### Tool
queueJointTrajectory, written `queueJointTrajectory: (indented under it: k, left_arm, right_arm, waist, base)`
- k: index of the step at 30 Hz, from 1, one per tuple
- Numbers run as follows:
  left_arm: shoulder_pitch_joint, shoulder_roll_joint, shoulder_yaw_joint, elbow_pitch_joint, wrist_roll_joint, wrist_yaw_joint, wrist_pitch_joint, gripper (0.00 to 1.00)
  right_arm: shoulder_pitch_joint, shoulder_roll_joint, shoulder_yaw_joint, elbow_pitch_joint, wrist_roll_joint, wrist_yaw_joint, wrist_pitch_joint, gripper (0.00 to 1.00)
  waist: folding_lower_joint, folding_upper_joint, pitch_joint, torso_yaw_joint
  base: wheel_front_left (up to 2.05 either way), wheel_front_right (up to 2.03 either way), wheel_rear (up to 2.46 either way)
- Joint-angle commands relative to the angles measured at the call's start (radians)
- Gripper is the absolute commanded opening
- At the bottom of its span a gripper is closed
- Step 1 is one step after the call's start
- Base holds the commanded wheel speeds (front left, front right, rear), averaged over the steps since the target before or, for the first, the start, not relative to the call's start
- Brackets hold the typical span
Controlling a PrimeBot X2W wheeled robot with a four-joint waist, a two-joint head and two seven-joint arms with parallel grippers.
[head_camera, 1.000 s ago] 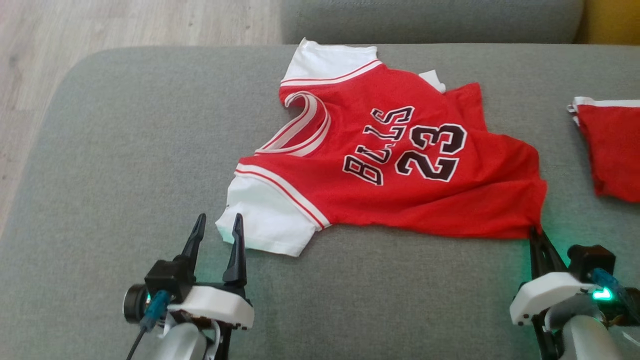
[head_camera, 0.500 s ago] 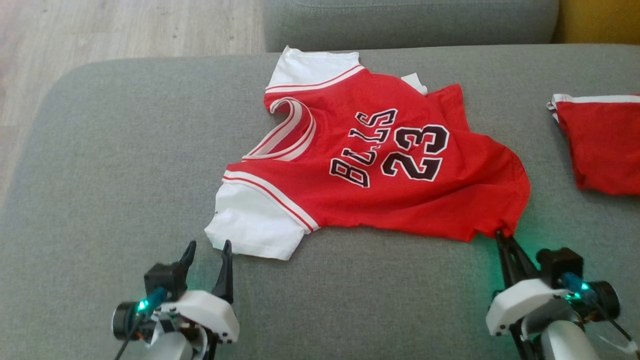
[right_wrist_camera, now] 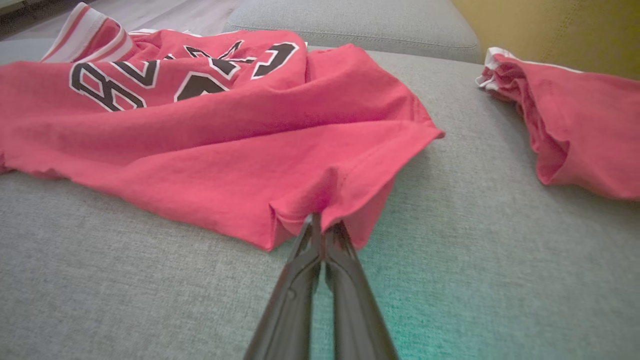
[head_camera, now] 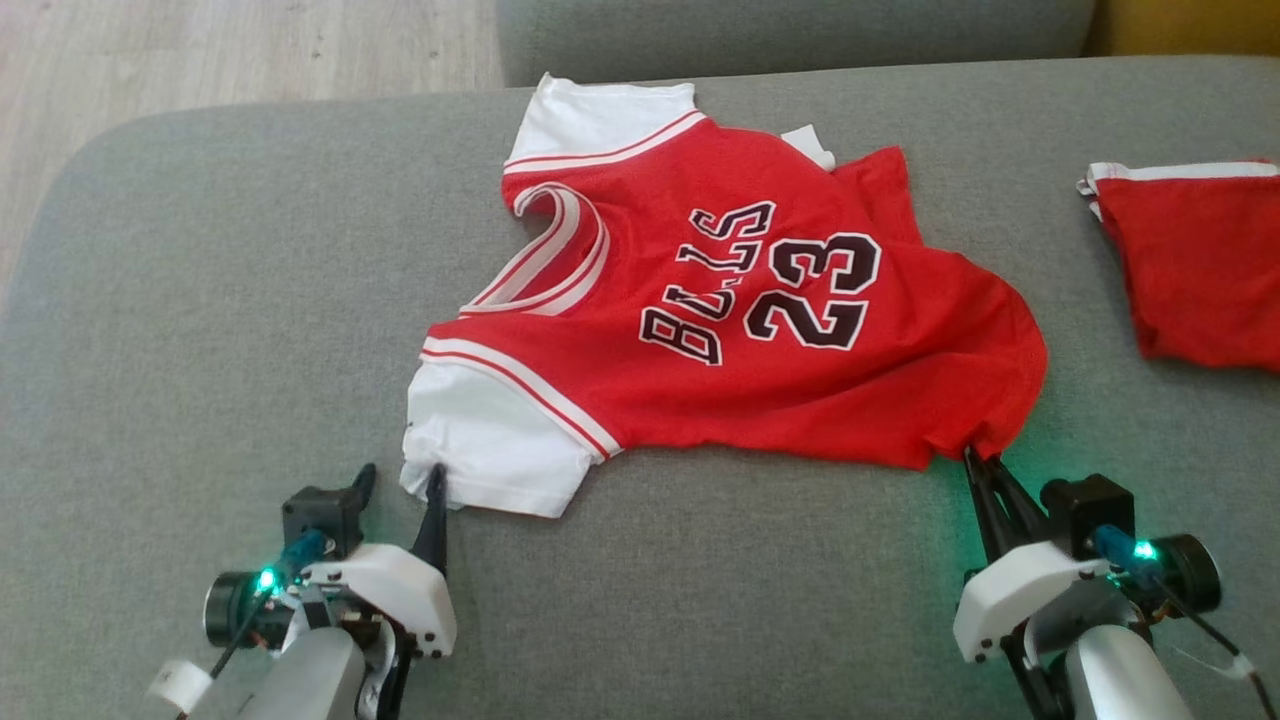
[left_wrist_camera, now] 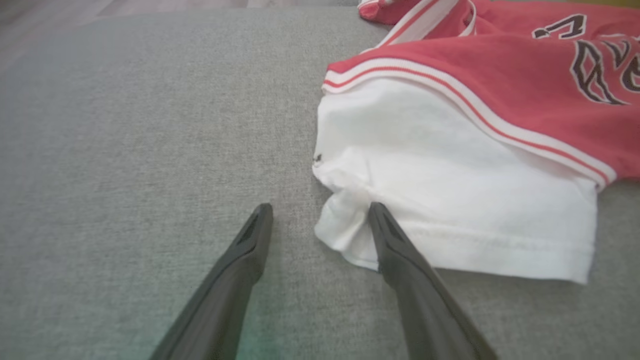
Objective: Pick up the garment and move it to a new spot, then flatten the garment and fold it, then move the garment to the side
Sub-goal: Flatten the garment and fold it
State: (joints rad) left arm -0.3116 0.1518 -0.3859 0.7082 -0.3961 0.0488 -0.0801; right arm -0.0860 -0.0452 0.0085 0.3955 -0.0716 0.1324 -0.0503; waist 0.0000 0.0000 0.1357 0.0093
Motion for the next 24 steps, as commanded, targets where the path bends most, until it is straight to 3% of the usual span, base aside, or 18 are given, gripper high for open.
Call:
queueJointTrajectory:
  k: [1, 11, 12, 13, 14, 24]
  left_arm:
    - [-0.046, 0.029, 0.027, -0.014, 0.004, -0.005, -0.001, 1.00]
    - [-0.076, 0.030, 0.000, 0.056, -0.001, -0.032, 0.042, 1.00]
    - [-0.077, 0.029, -0.003, 0.063, -0.003, -0.037, 0.047, 0.70]
    - [-0.078, 0.028, -0.006, 0.068, -0.005, -0.042, 0.052, 0.23]
    - [-0.078, 0.027, -0.008, 0.071, -0.007, -0.045, 0.053, 0.00]
    - [-0.078, 0.020, 0.031, -0.005, -0.064, -0.080, -0.044, 0.00]
  right_arm:
    - [-0.006, -0.005, 0.024, -0.036, 0.002, -0.002, 0.004, 0.00]
    - [-0.003, -0.005, 0.030, -0.041, 0.008, -0.002, 0.011, 0.00]
    - [-0.003, -0.005, 0.030, -0.041, 0.008, -0.002, 0.012, 0.00]
    - [-0.003, -0.005, 0.030, -0.041, 0.008, -0.002, 0.013, 0.00]
    - [-0.003, -0.005, 0.032, -0.041, 0.008, -0.002, 0.014, 0.00]
    - [-0.018, -0.005, 0.039, -0.055, 0.024, -0.002, -0.004, 0.00]
  waist:
    - [0.0000, 0.0000, 0.001, -0.002]
    - [0.0000, 0.0000, 0.000, -0.012]
    - [0.0000, 0.0000, -0.001, -0.012]
    - [0.0000, 0.0000, -0.002, -0.013]
    - [0.0000, 0.0000, -0.003, -0.013]
    - [0.0000, 0.0000, -0.026, -0.010]
  base:
    - [0.00, 0.00, 0.00]
    - [0.00, 0.00, 0.00]
    - [0.00, 0.00, 0.00]
    - [0.00, 0.00, 0.00]
    - [0.00, 0.00, 0.00]
    - [0.00, 0.00, 0.00]
